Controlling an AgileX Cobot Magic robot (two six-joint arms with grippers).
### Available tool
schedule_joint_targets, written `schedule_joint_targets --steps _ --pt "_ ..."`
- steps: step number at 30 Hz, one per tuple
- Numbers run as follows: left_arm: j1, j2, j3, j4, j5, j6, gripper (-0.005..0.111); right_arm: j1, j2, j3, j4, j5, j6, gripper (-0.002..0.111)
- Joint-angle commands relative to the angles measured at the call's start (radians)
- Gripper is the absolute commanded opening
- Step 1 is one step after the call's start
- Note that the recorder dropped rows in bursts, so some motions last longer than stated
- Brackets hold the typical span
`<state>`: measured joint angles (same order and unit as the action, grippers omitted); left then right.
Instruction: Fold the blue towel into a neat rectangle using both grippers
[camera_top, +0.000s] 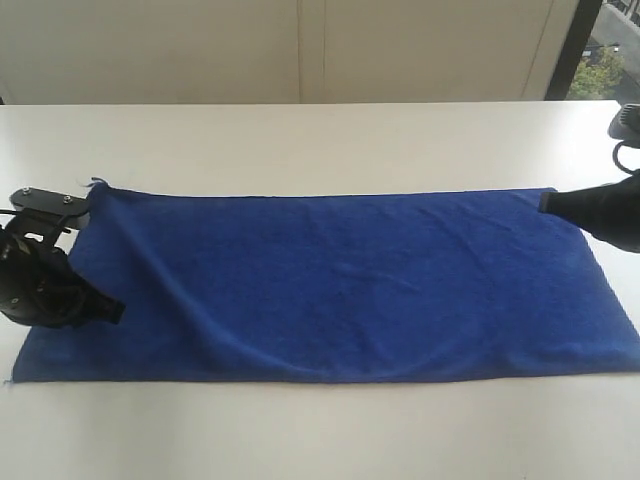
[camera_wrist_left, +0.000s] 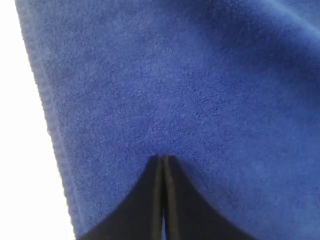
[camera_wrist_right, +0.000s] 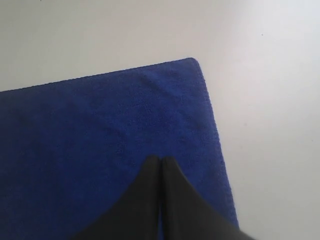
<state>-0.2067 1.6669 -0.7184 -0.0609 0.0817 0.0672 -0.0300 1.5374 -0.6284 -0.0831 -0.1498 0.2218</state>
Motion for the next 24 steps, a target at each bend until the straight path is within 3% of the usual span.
schedule_joint_targets --steps 1,13,24 --pt "-0.005 -0.012 0.020 0.005 0.108 0.019 0.000 0.002 -0.009 0.005 0.004 -0.016 0.010 0.000" --pt "-0.005 -0.063 0.020 0.084 0.100 0.026 0.000 0.002 -0.009 0.005 0.004 -0.010 0.010 0.000" --pt "-0.005 -0.083 0.018 0.084 -0.070 -0.023 0.000 0.000 -0.072 0.005 0.004 0.321 -0.065 0.000"
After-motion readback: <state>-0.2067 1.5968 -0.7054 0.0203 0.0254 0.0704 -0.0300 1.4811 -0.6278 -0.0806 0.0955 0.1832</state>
